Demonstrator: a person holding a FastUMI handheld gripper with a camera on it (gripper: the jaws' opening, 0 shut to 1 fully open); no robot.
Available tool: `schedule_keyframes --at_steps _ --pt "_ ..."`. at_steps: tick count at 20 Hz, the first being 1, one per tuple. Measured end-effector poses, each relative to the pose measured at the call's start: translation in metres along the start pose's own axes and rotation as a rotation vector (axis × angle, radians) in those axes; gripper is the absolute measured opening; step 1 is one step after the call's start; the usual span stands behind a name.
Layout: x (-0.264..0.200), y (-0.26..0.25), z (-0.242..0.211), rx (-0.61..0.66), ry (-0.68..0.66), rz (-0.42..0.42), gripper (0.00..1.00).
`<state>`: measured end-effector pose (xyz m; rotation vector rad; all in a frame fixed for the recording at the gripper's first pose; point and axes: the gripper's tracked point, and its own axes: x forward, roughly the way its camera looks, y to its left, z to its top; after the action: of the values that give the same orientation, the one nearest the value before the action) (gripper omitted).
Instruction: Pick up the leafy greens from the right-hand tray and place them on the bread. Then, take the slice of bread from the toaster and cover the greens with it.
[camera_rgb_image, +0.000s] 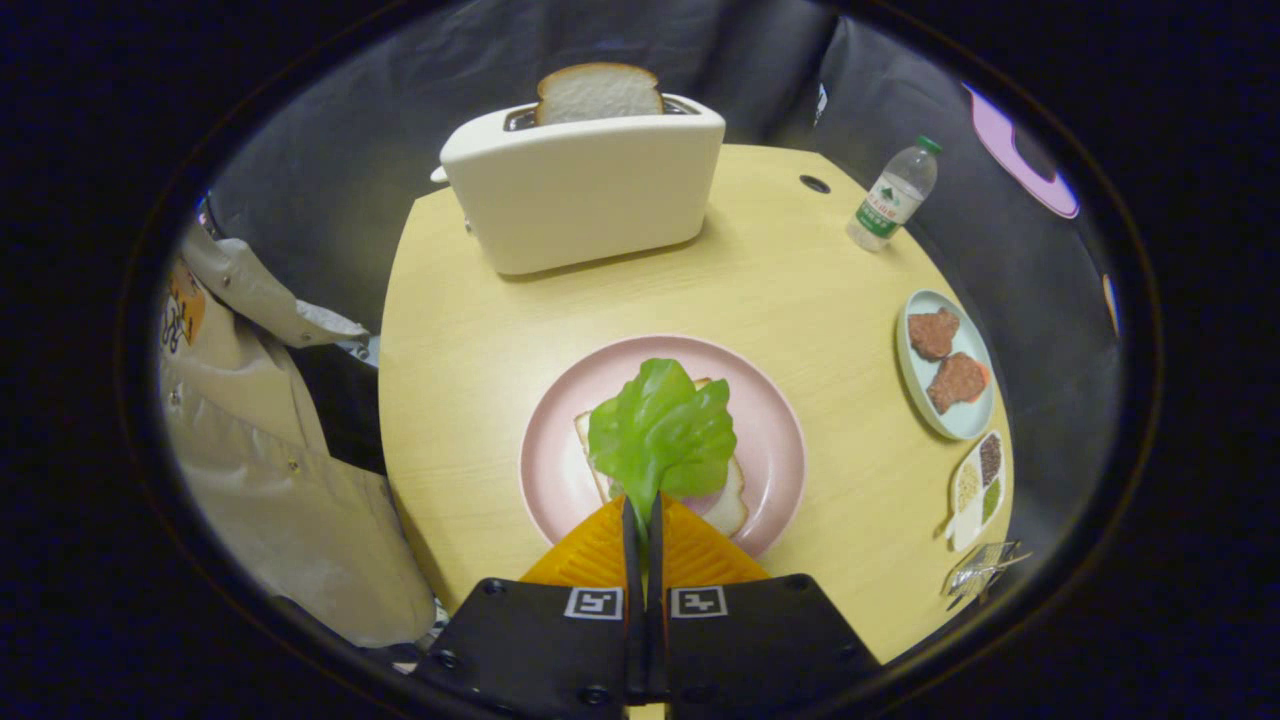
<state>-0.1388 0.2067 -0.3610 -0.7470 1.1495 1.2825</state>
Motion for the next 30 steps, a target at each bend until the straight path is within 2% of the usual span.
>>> schedule_keyframes --at_steps 6,8,10,11,19,24,30 --pt "0.022 0.003 0.003 0.069 0.023 0.055 0.04" --pt "0.027 -0.003 -0.004 0.074 0.053 0.04 0.07" --pt "0.027 -0.014 -0.01 0.067 0.065 0.0 0.21" --pt "0.026 -0.014 -0.01 0.072 0.061 -0.007 0.23" --pt "0.008 -0.008 0.023 0.138 -0.059 -0.047 1.0" --pt "-0.019 -0.01 0.081 0.242 -0.185 -0.125 1.0" --pt "-0.048 0.013 0.149 0.35 -0.303 -0.075 1.0"
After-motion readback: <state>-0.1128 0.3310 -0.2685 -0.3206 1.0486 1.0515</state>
